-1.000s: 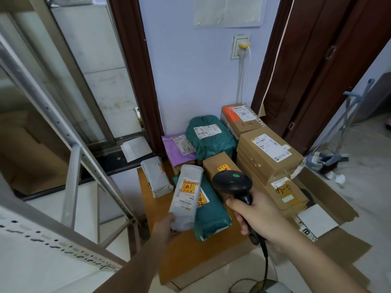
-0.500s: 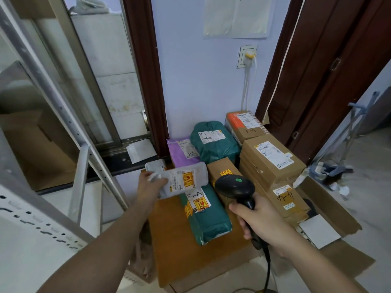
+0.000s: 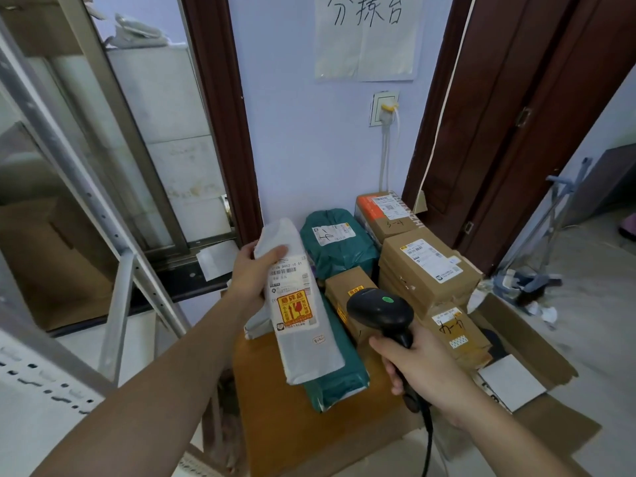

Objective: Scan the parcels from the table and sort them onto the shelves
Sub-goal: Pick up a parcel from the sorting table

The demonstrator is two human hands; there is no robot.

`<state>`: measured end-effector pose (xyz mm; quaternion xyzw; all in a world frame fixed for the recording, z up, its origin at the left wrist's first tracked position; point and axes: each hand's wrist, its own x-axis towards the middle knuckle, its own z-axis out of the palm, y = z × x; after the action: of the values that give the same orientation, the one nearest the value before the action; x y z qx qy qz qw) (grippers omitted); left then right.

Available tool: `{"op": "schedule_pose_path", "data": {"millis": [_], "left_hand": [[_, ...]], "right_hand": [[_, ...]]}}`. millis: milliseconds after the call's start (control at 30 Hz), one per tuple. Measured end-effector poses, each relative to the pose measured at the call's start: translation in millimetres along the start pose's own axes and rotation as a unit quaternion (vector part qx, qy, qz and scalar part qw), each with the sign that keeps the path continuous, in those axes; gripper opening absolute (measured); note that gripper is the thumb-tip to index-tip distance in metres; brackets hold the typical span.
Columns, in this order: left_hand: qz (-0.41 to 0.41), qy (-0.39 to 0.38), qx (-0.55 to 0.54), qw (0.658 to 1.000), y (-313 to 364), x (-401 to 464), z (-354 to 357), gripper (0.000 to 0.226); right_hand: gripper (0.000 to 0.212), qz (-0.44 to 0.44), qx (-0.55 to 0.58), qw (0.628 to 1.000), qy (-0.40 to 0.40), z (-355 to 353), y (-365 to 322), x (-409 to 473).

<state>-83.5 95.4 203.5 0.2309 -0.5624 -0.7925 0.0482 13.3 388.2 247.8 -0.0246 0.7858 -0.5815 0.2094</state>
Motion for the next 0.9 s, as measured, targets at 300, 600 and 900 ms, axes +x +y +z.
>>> {"op": "schedule_pose_path", "data": {"millis": [300, 600, 900], "left_hand": [[-0.089, -0.100, -0.064, 0.989, -12, -30, 65, 0.062], [-0.106, -0.171, -0.052, 0.978, -17, -58, 81, 0.054], [-0.040, -0.203, 0.011, 0.978, -39, -68, 75, 0.034]], "right_hand": [[0.023, -0.045, 0.006, 0.992, 0.115, 10, -8, 13], [0.035, 0.015, 0.067, 0.989, 0.130, -2, -9, 21], [0.021, -0.022, 0.056, 0.983, 0.171, -11, -18, 17]]}}
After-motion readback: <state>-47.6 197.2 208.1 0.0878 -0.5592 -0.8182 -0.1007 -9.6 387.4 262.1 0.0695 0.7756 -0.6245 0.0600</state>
